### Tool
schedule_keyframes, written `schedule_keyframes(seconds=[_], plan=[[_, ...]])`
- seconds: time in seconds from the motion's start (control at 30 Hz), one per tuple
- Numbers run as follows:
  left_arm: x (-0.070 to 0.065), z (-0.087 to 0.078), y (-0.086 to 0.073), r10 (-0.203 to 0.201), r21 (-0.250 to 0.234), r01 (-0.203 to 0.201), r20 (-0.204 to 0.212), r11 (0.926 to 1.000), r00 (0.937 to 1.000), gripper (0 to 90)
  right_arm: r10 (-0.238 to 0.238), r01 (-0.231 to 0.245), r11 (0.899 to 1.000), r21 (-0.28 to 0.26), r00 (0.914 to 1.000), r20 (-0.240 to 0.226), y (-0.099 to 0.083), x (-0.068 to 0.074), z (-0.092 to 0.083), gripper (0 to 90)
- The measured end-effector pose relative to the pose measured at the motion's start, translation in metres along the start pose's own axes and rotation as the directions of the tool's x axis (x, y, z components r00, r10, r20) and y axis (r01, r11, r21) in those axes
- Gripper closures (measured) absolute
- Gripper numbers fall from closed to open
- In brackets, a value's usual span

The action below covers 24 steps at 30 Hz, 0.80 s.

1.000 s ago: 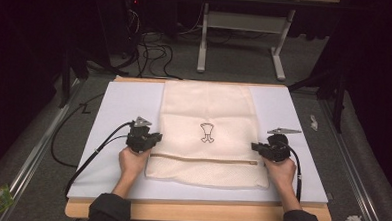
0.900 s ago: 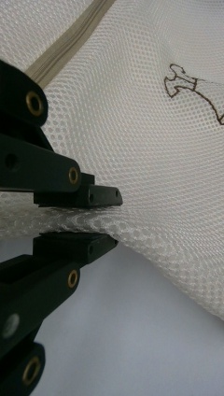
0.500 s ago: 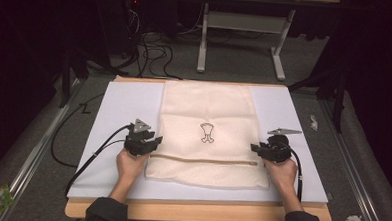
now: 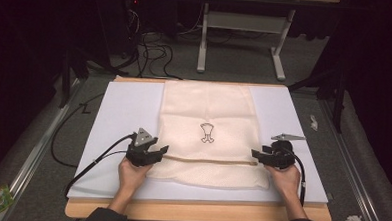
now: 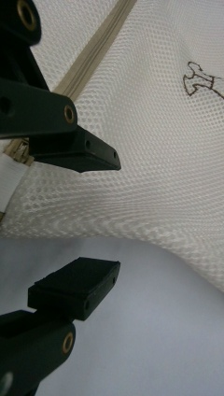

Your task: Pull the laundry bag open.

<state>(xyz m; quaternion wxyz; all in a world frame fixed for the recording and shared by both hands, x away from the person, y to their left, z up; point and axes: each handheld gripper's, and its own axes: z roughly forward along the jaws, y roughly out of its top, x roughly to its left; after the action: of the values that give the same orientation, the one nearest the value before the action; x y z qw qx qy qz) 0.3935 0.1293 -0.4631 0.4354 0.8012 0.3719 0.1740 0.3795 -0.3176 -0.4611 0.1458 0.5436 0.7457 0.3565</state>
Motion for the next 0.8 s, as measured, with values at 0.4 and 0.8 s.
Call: schedule_keyframes(seconds=[0.4,0.8], plan=[[-0.019,0.019,-0.01,0.037,0.042,-0.039,0.032,0.9984,0.9988,43.8,0.046,-0.045,0.999,0.019,0.9984,-0.033,-0.013,0.001,0.002,45.2],[-0.026,0.027,-0.01,0.073,0.084,-0.073,-0.002,0.9938,0.9973,47.9,-0.074,0.073,0.996,0.046,0.9971,0.018,-0.011,0.017,0.008,59.8]])
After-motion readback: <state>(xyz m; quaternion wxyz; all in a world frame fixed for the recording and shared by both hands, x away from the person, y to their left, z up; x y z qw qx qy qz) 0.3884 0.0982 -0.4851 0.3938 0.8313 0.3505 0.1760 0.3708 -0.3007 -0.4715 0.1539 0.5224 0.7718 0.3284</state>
